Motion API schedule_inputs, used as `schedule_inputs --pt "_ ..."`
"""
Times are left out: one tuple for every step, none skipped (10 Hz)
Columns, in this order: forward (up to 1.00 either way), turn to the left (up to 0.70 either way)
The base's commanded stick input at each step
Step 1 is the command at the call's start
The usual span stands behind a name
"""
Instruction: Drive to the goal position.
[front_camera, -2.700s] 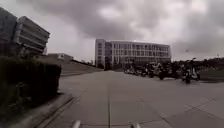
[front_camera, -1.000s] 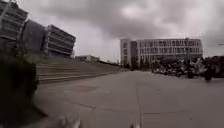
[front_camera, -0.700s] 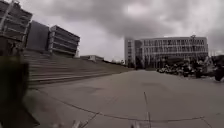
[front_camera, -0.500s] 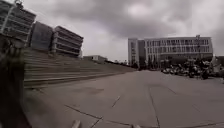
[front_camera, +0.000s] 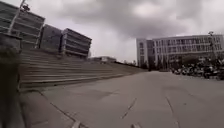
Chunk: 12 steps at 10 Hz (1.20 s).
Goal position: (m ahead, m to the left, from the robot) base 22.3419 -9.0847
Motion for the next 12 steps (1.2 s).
schedule_inputs --pt "0.70 -0.32" --pt "0.70 -0.32" --pt "0.70 -0.32" --pt "0.70 -0.27" --pt "0.70 0.00" --pt "0.70 0.00" --pt "0.70 0.00" --pt "0.70 0.00" --pt "0.70 0.00" --pt "0.70 0.00" --pt "0.70 0.00" --pt "0.70 -0.06"
